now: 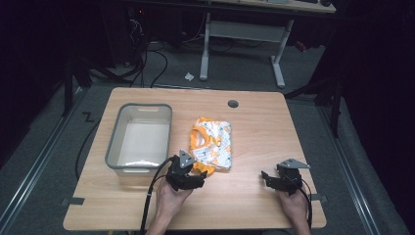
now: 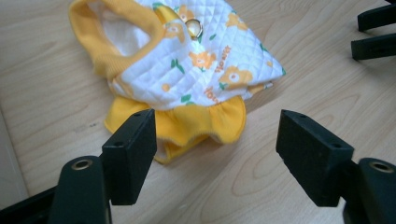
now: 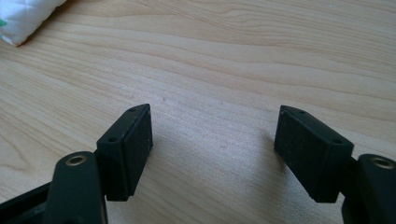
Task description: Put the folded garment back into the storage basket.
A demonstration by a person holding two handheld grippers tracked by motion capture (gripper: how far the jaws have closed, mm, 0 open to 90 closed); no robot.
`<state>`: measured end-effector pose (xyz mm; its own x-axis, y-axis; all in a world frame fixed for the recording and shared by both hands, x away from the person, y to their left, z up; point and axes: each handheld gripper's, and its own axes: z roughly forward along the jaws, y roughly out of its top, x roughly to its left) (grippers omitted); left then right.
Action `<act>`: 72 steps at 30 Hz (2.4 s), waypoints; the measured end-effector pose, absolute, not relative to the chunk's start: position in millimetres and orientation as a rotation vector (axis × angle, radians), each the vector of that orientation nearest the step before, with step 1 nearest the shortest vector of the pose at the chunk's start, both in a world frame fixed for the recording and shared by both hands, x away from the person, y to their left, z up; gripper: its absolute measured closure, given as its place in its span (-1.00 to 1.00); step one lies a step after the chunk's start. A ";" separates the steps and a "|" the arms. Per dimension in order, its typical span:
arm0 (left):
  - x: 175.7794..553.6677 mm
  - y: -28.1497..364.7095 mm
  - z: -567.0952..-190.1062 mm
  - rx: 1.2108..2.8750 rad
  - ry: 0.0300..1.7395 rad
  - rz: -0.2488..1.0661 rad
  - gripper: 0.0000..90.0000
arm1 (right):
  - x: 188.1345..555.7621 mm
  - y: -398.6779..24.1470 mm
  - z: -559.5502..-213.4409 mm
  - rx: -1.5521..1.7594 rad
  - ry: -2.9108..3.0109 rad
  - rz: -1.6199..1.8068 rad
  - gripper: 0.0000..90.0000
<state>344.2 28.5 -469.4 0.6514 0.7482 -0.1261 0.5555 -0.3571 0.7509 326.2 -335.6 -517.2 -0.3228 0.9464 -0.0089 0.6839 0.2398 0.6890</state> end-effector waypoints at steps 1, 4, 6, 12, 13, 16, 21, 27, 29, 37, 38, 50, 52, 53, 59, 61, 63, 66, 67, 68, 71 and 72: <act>344.2 28.5 -469.4 2.060 1.011 0.303 -0.36 | 326.3 -335.7 -517.2 1.490 2.093 0.828 -0.38; 349.2 25.5 -465.4 2.051 1.031 0.319 -0.41 | 326.2 -335.6 -517.2 1.492 2.092 0.829 -0.38; 353.0 23.7 -462.3 2.046 1.040 0.328 -0.42 | 326.3 -335.7 -517.2 1.489 2.093 0.828 -0.38; 364.8 15.4 -457.2 2.056 1.043 0.337 -0.42 | 326.2 -335.7 -517.2 1.489 2.093 0.829 -0.37; 367.0 14.1 -457.4 2.062 1.046 0.338 -0.42 | 326.2 -335.7 -517.2 1.488 2.093 0.829 -0.37; 373.5 11.0 -458.1 2.066 1.054 0.333 -0.43 | 326.2 -335.7 -517.2 1.489 2.093 0.829 -0.37; 385.8 7.3 -458.5 2.070 1.102 0.336 -0.46 | 326.2 -335.8 -517.2 1.487 2.094 0.829 -0.37; 402.5 5.4 -461.0 2.064 1.176 0.346 -0.48 | 326.1 -335.7 -517.2 1.485 2.095 0.829 -0.37; 406.3 5.8 -462.7 2.051 1.191 0.333 -0.47 | 326.1 -335.6 -517.2 1.485 2.095 0.829 -0.37; 422.9 -0.5 -467.3 2.051 1.220 0.342 -0.50 | 326.2 -335.6 -517.2 1.485 2.096 0.830 -0.38; 425.0 -1.3 -468.8 2.035 1.227 0.338 -0.49 | 326.2 -335.7 -517.2 1.485 2.096 0.829 -0.38; 446.7 -2.3 -493.5 2.051 1.336 0.355 -0.49 | 326.1 -335.5 -517.2 1.488 2.095 0.830 -0.38; 449.0 -3.0 -498.7 2.074 1.344 0.353 -0.49 | 326.2 -335.6 -517.2 1.488 2.096 0.830 -0.38; 449.9 -3.8 -501.5 2.086 1.352 0.355 -0.49 | 326.2 -335.5 -517.2 1.488 2.096 0.830 -0.38; 454.1 -5.1 -511.1 2.122 1.371 0.322 -0.49 | 326.2 -335.5 -517.2 1.488 2.096 0.830 -0.38; 454.9 -5.7 -513.3 2.119 1.373 0.317 -0.50 | 326.2 -335.5 -517.2 1.488 2.096 0.830 -0.38; 454.5 -6.7 -513.3 2.123 1.369 0.325 -0.49 | 326.2 -335.5 -517.2 1.488 2.095 0.830 -0.38; 453.1 -8.1 -512.8 2.131 1.352 0.329 -0.41 | 326.2 -335.5 -517.2 1.488 2.096 0.830 -0.38; 452.3 -8.9 -512.3 2.135 1.338 0.328 -0.34 | 326.2 -335.5 -517.2 1.488 2.095 0.830 -0.38; 451.5 -9.8 -512.0 2.139 1.323 0.327 -0.25 | 326.2 -335.6 -517.2 1.488 2.096 0.830 -0.38; 449.9 -11.4 -511.8 2.138 1.296 0.320 -0.04 | 326.2 -335.5 -517.2 1.488 2.095 0.830 -0.38; 449.5 -11.9 -511.7 2.138 1.287 0.313 0.03 | 326.2 -335.7 -517.3 1.485 2.096 0.830 -0.38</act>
